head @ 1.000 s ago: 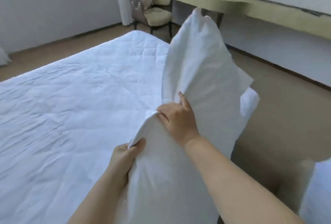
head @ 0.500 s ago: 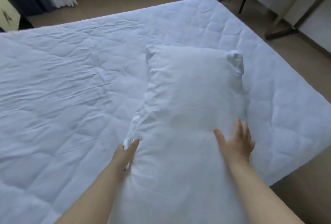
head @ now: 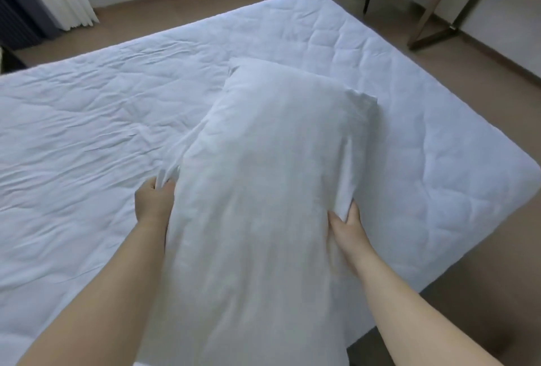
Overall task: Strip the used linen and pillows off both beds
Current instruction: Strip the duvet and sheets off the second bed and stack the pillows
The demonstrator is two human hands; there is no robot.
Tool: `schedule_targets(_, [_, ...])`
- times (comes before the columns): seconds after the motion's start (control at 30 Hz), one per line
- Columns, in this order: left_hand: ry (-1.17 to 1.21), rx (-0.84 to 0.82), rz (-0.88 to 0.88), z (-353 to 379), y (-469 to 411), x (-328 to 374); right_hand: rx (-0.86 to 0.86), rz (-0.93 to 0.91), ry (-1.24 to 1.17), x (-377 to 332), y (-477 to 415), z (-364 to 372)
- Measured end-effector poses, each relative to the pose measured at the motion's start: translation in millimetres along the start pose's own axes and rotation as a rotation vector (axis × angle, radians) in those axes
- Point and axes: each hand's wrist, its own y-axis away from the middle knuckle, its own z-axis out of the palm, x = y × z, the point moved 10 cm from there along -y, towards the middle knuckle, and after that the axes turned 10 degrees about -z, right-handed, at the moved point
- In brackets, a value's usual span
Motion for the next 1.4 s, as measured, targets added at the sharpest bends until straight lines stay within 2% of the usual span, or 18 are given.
schedule_targets(0.13, [-0.191, 0.021, 0.123, 24.5, 28.2, 7.1, -0.065, 0.020, 0.104, 4.0, 9.9, -10.2])
schedule_targets(0.23, [-0.272, 0.060, 0.383, 59.1, 81.2, 30.7, -0.056, -0.001, 0.174, 3.8, 17.1, -54.7])
schedule_targets(0.33, [-0.383, -0.018, 0.663, 110.6, 142.3, 53.9, 0.059, 0.013, 0.171, 13.0, 34.1, -122.1])
schedule_targets(0.4, [-0.425, -0.165, 0.814, 157.8, 196.2, 65.3, 0.201, 0.027, 0.163, 24.8, 53.0, -179.8])
schedule_targets(0.47, [-0.453, -0.411, 0.845, 214.3, 261.9, 65.5, 0.366, 0.056, 0.186, 44.6, 82.7, -246.1])
schedule_targets(0.57, [-0.575, -0.650, 0.905, 294.8, 363.4, 41.9, 0.634, 0.152, 0.252, 82.5, 146.9, -357.5])
schedule_targets(0.7, [-0.910, -0.930, 1.183, 396.9, 513.7, -15.3, 0.925, 0.318, 0.463, 137.8, 247.3, -512.6])
schedule_targets(0.8, [-1.113, -1.083, 1.317, 455.3, 615.2, -67.8, 1.056, 0.508, 0.602, 183.2, 321.2, -608.4])
schedule_targets(0.87, [-1.222, -1.151, 1.380, 485.5, 674.3, -97.7, 0.986, 0.748, 0.589, 228.1, 362.5, -642.7])
schedule_targets(0.97, [-1.307, -1.242, 1.425, 526.2, 745.6, -131.1, 0.814, 0.938, 0.302, 297.7, 399.8, -648.7])
schedule_targets(1.07, [-1.373, -1.361, 1.436, 557.4, 794.4, -164.9, 0.724, 0.943, 0.166, 335.1, 410.7, -626.1])
schedule_targets(1.2, [-1.318, -1.447, 1.170, 615.8, 828.4, -185.0, 0.682, 0.977, 0.176, 348.6, 384.2, -607.0])
schedule_targets(1.3, [-1.281, -1.422, 0.942, 660.7, 854.0, -197.5, 0.790, 1.037, 0.350, 351.2, 372.7, -615.1])
schedule_targets(1.33, [-1.293, -1.408, 0.919, 673.9, 864.3, -201.8, 0.855, 1.045, 0.361, 358.8, 372.8, -616.8])
schedule_targets(1.37, [-1.313, -1.396, 0.970, 687.3, 878.9, -204.2, 0.937, 1.044, 0.338, 367.8, 373.3, -620.5])
schedule_targets(1.4, [-1.336, -1.384, 1.094, 701.0, 897.7, -205.0, 0.997, 1.061, 0.328, 371.4, 375.0, -627.0])
